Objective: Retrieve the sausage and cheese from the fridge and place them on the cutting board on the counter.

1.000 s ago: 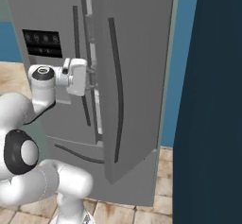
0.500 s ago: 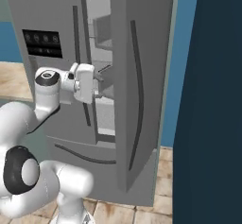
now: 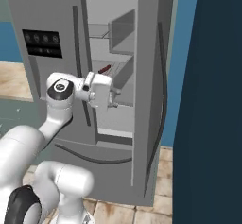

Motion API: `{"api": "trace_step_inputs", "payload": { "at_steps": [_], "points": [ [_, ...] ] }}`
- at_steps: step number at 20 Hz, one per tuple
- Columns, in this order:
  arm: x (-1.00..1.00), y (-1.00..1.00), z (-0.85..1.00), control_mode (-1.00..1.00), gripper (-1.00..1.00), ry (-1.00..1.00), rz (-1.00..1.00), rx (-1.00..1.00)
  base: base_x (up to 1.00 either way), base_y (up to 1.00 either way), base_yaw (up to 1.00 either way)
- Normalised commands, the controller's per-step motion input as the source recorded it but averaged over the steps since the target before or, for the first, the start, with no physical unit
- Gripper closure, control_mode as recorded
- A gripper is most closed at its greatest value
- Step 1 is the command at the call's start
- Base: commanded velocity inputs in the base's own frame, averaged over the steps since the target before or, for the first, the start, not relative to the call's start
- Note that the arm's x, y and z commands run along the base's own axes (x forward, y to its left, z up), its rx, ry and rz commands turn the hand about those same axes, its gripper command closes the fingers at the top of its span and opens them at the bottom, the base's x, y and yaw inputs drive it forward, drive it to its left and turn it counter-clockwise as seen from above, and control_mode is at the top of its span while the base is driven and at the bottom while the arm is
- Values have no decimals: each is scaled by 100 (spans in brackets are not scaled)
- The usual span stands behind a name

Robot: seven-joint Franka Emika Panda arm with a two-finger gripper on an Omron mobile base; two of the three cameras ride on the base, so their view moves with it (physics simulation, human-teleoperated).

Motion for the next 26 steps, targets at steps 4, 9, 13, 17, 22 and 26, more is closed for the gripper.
{"api": "trace_step_inputs", "payload": {
  "at_steps": [4, 9, 13, 17, 22, 26],
  "points": [
    [-99, -3, 6, -100, -100, -64, 0, 0, 0, 0, 0],
    [-100, 44, 30, -100, -100, -45, 0, 0, 0, 0, 0],
    [-94, 92, 0, -100, -100, -5, 7, 23, 0, 0, 0],
    [-23, 91, -11, -100, -100, 0, 37, 47, 0, 0, 0],
    [9, 47, -16, -100, -100, 0, 75, 44, 0, 0, 0],
    [53, 21, 3, -100, -100, 0, 69, 47, 0, 0, 0]
  ]
}}
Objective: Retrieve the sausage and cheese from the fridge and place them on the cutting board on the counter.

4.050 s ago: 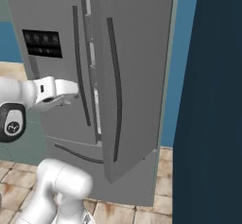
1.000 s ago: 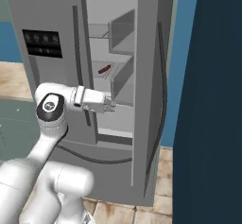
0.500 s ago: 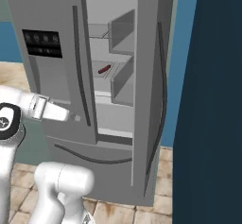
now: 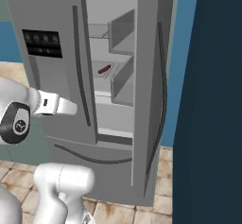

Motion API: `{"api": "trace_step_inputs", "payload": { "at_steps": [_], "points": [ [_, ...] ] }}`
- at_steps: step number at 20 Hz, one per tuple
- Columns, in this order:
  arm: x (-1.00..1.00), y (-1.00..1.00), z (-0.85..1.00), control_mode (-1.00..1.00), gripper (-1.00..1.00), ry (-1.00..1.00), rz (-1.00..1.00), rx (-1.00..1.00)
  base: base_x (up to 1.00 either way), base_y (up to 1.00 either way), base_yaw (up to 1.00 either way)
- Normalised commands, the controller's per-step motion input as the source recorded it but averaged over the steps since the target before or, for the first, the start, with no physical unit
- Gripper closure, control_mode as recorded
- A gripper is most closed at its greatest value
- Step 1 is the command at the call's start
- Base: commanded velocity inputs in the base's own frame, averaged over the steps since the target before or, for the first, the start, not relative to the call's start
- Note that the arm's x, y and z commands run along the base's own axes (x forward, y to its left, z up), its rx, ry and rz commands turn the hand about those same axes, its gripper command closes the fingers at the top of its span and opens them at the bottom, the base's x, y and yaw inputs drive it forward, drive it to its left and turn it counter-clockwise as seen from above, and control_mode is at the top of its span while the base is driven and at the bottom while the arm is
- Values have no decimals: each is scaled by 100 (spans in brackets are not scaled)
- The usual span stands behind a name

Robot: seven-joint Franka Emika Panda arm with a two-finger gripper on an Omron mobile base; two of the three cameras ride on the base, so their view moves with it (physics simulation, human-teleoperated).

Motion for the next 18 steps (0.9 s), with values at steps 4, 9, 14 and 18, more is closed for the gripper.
{"api": "trace_step_inputs", "payload": {
  "at_steps": [4, 9, 14, 18],
  "points": [
    [58, 54, 1, -100, -100, -24, 20, 16, 0, 0, 0],
    [62, 52, 13, -100, -100, -17, 13, 17, 0, 0, 0],
    [74, 41, 28, -100, -100, 1, 11, 12, 0, 0, 0],
    [73, 19, 4, -100, -100, 8, 0, 0, 0, 0, 0]
  ]
}}
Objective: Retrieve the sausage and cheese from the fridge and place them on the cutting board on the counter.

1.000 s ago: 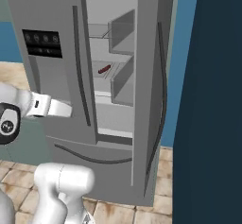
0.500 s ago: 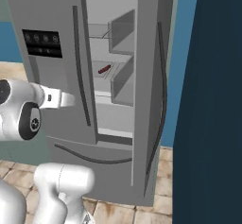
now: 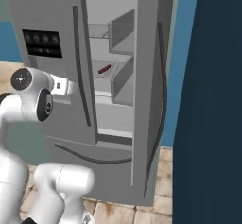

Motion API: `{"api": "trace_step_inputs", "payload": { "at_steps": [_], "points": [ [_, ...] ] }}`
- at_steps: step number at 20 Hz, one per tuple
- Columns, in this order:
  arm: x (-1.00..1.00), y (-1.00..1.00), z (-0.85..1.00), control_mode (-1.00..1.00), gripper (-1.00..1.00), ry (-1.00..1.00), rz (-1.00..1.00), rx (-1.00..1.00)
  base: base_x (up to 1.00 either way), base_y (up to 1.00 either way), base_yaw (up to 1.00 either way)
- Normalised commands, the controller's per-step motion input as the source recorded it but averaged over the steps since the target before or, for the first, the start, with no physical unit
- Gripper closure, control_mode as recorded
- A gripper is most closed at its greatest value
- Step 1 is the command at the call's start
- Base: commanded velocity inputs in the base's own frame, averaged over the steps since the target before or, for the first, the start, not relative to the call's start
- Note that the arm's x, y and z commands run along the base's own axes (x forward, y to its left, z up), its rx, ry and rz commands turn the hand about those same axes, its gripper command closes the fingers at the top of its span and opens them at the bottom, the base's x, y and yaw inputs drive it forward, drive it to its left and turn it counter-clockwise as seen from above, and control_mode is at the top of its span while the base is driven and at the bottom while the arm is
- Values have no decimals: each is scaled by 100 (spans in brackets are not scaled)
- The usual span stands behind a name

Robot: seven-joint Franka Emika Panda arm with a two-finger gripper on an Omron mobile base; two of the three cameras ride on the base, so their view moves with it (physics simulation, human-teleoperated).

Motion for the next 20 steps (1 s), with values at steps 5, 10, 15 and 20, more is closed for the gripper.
{"api": "trace_step_inputs", "payload": {
  "at_steps": [5, 10, 15, 20],
  "points": [
    [82, 0, 2, -100, -100, 7, 0, 0, 0, 0, 0],
    [81, 0, 0, -100, -100, 1, 0, 0, 0, 0, 0],
    [84, 0, 0, -100, -100, 0, 0, 0, 0, 0, 0],
    [68, 13, -6, -100, -100, 0, 0, 0, 0, 0, 0]
  ]
}}
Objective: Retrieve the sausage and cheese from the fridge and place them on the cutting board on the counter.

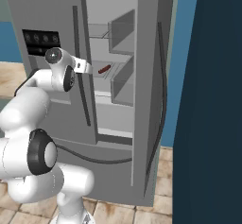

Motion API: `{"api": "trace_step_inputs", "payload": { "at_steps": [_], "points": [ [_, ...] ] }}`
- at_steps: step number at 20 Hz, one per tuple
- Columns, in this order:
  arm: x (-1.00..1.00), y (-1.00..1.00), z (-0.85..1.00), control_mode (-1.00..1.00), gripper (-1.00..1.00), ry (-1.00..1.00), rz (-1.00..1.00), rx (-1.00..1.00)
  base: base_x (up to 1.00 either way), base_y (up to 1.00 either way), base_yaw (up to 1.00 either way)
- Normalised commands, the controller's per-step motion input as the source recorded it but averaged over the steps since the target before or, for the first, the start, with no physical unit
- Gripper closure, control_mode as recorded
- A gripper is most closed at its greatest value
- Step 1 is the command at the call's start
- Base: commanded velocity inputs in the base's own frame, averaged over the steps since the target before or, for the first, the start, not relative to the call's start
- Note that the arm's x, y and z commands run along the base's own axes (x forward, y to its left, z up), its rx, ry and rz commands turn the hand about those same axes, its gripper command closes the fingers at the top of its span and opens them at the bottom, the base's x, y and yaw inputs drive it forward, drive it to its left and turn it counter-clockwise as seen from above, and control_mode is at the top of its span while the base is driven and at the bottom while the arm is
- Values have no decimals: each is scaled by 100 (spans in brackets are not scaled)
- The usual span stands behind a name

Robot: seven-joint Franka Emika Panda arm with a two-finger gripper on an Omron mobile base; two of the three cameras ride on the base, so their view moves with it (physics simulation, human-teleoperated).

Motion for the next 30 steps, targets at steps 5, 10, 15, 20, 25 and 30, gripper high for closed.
{"api": "trace_step_inputs", "payload": {
  "at_steps": [5, 10, 15, 20, 25, 30],
  "points": [
    [42, 34, -7, -100, -100, -1, -1, 0, 0, 0, 0],
    [69, 4, 0, -100, -100, 1, -3, 0, 0, 0, 0],
    [82, -2, -7, -100, -100, -3, -1, 2, 0, 0, 0],
    [74, -14, -11, -100, 100, -12, 7, 10, 0, 0, 0],
    [27, -4, -2, -100, 100, 2, 0, 1, 0, 0, 0],
    [-13, 0, 0, -100, 100, 0, 0, 0, 0, 0, 0]
  ]
}}
